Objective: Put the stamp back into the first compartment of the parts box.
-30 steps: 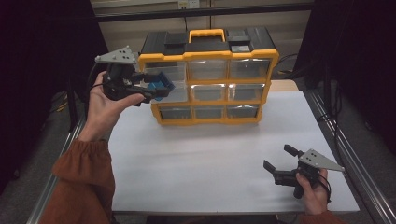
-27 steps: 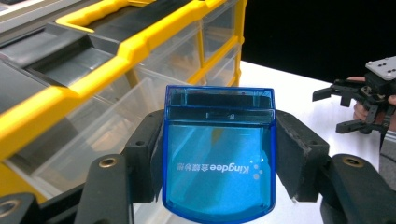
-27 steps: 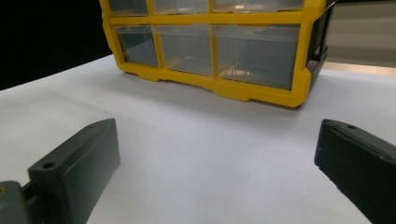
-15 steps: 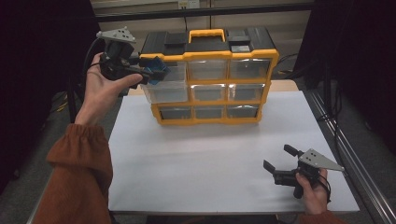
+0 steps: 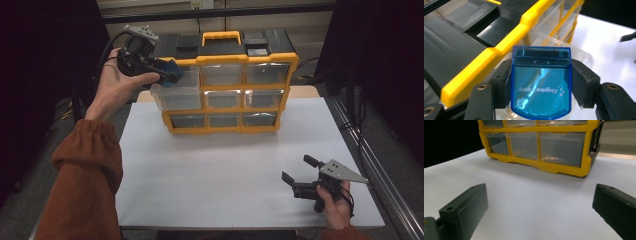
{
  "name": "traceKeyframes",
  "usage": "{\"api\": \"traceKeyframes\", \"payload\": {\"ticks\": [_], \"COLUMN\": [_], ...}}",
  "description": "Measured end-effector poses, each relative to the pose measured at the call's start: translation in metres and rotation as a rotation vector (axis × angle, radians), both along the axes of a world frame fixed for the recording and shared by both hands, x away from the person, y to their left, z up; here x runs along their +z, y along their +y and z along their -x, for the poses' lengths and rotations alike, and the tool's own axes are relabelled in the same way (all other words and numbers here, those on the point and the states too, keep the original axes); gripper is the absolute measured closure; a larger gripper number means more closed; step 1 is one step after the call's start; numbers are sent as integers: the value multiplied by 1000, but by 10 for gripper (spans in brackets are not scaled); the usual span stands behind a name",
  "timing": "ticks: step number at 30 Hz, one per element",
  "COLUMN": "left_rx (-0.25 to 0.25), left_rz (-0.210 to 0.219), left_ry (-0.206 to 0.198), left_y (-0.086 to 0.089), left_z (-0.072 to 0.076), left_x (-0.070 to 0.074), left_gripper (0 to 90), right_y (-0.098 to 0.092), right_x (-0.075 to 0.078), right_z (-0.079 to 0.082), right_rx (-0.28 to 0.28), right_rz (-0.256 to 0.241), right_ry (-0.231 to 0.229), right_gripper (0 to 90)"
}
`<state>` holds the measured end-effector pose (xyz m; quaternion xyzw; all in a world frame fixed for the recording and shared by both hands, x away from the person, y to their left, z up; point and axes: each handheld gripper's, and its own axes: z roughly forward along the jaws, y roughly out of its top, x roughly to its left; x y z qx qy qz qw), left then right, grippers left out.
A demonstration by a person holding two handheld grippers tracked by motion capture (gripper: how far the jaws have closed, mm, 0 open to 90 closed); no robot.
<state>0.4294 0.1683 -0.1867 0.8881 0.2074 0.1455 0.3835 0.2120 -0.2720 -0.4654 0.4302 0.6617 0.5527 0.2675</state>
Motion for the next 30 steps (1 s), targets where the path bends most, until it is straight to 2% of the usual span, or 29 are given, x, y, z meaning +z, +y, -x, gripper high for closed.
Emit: {"api": "traceKeyframes", "payload": {"ticks": [4,6,7,9,10,12,13,18,19,21,23,24,25,27,28,29,30], "left_rx": [24,10,14,8,-5,-1,-21,-14,-29,-20,-1,-20,-14,-23,-12,-26,-30], "left_rz": [-3,-27,-12,-16,-35,-25,-36,-54,-73,-86,-67,-99,-92,-118,-95,-121,-128], "left_ry": [6,10,18,31,29,29,47,56,73,79,97,97,103,92,104,100,96], "left_y": [-4,-3,-4,-6,-6,-7,-7,-9,-6,-6,-9,-8,-10,-11,-13,-14,-14], "left_z": [-7,-12,-13,-16,-17,-16,-17,-16,-19,-19,-17,-19,-18,-19,-18,-19,-19], "left_x": [-1,1,-1,-2,-2,-3,-4,-5,-4,-5,-7,-6,-7,-5,-6,-5,-5], "left_gripper": [411,411,411,412,411,411,411,411,411,411,411,411,411,411,411,411,411], "right_y": [0,0,0,1,0,0,0,0,0,0,0,0,0,0,0,0,0], "right_x": [0,0,0,0,0,0,0,0,0,0,0,0,0,0,0,0,0], "right_z": [0,0,0,0,0,0,0,0,0,0,0,0,0,0,0,0,0], "right_rx": [2,0,1,-4,-1,1,2,-2,0,2,3,5,5,5,3,2,3], "right_rz": [0,-1,-2,-15,-12,-6,-3,-4,-2,1,4,3,4,5,5,4,6], "right_ry": [2,0,1,5,7,3,4,2,-1,2,4,1,2,2,1,2,3], "right_gripper": [0,0,0,0,0,0,0,0,0,0,0,0,0,0,0,0,0]}}
